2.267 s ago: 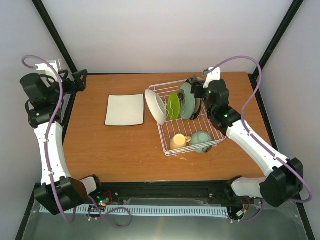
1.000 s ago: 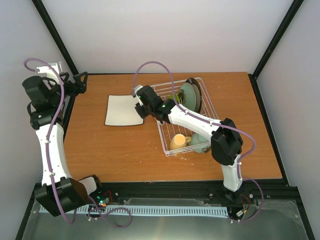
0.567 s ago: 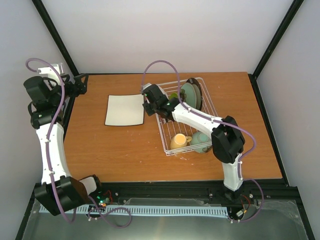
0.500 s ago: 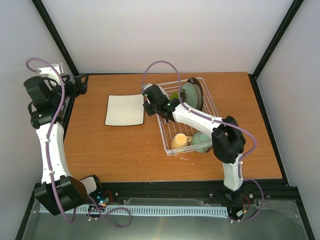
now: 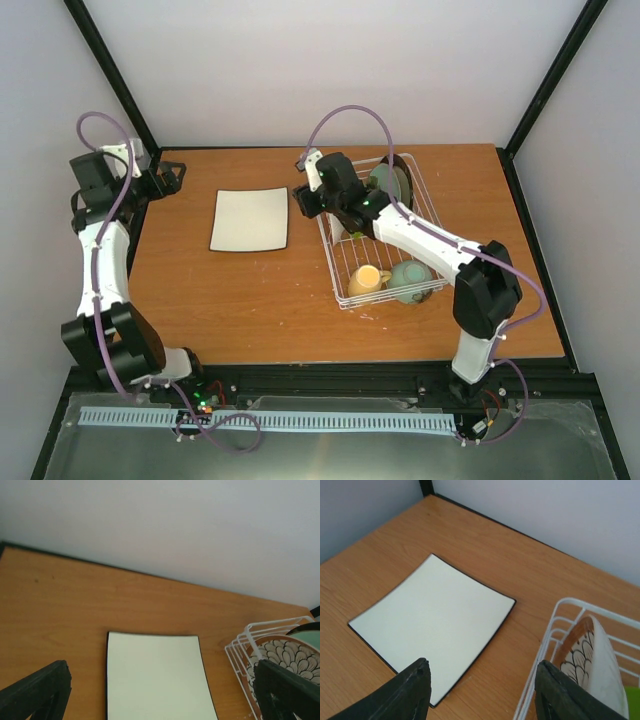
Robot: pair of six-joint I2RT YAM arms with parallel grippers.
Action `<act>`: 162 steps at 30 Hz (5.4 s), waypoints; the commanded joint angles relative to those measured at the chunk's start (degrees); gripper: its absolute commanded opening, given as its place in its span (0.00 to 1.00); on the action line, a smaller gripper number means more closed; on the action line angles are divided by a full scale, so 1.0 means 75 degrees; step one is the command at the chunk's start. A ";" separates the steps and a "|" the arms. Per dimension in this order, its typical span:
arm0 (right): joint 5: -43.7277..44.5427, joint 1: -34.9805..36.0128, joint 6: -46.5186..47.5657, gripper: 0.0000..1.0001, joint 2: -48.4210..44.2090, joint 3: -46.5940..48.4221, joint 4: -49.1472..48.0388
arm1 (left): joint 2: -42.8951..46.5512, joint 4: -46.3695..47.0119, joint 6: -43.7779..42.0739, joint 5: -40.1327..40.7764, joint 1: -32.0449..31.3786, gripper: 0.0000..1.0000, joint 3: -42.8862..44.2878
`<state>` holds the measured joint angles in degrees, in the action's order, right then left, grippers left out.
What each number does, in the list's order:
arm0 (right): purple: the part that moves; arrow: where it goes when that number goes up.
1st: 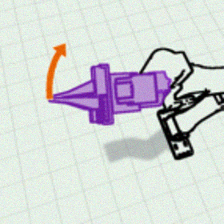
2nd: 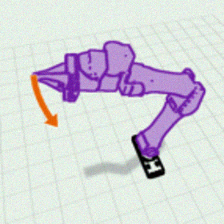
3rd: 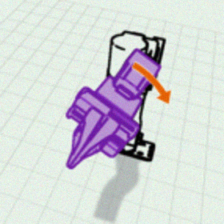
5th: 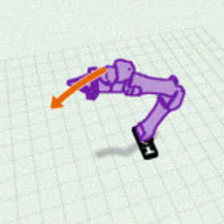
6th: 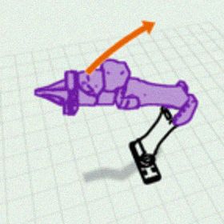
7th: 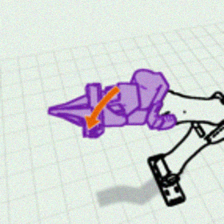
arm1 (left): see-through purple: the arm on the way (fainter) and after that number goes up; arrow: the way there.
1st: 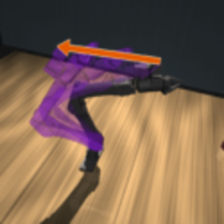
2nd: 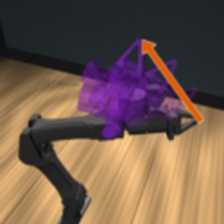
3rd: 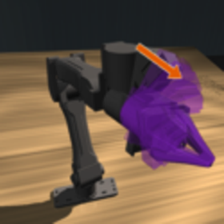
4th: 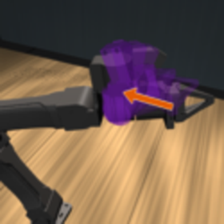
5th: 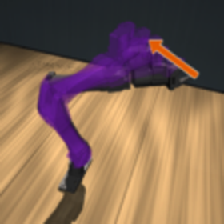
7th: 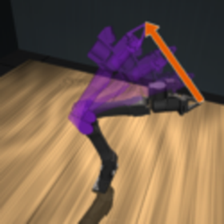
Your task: Load the mixed dishes into the dish rack
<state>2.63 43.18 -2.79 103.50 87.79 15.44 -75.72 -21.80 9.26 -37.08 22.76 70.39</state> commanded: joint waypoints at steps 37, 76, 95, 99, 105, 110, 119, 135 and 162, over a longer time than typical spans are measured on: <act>-0.0211 -0.0009 0.0506 0.61 -0.2363 -0.1148 -0.0579 | -0.4627 -0.2086 -0.0802 -0.1056 -0.0045 0.66 -0.0620; -0.0213 -0.0004 0.0495 0.61 -0.2318 -0.1255 -0.0470 | -0.3427 0.0022 0.0121 -0.3796 -0.0410 0.01 -0.0405; -0.5871 -0.1891 -0.1893 0.83 -0.2553 -0.1685 -0.2118 | -0.0903 0.1250 0.2109 -0.6804 -0.0328 0.01 0.0953; -0.7291 -0.2258 -0.2350 0.83 -0.2253 -0.1254 -0.2310 | -0.0485 0.1216 0.2294 -0.6892 -0.0465 0.01 0.0907; -0.8775 -0.2324 -0.3973 0.83 -0.1670 -0.1020 -0.3949 | 0.0055 0.1182 0.2458 -0.6830 -0.0644 0.01 0.0727; -0.8902 -0.2324 -0.4472 0.83 -0.1340 -0.0804 -0.4467 | 0.0101 0.1131 0.2475 -0.6852 -0.0675 0.01 0.0714; -0.9012 -0.2296 -0.6749 0.80 -0.0479 -0.0519 -0.7463 | 0.0292 0.1617 0.2910 -0.6763 -0.1018 0.01 0.0211; -0.9273 -0.1835 -0.7506 0.03 0.0498 0.0709 -0.8049 | 0.0307 0.1564 0.2764 -0.6375 -0.1381 0.01 -0.0004; -0.5578 -0.2438 -0.3875 0.03 -0.1949 -0.0282 -0.4484 | 0.2419 0.1147 0.0494 0.1229 -0.1383 1.00 0.0248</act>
<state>-50.61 25.45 -42.57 99.18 82.74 -19.46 -65.69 -22.06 17.15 -42.87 12.49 75.70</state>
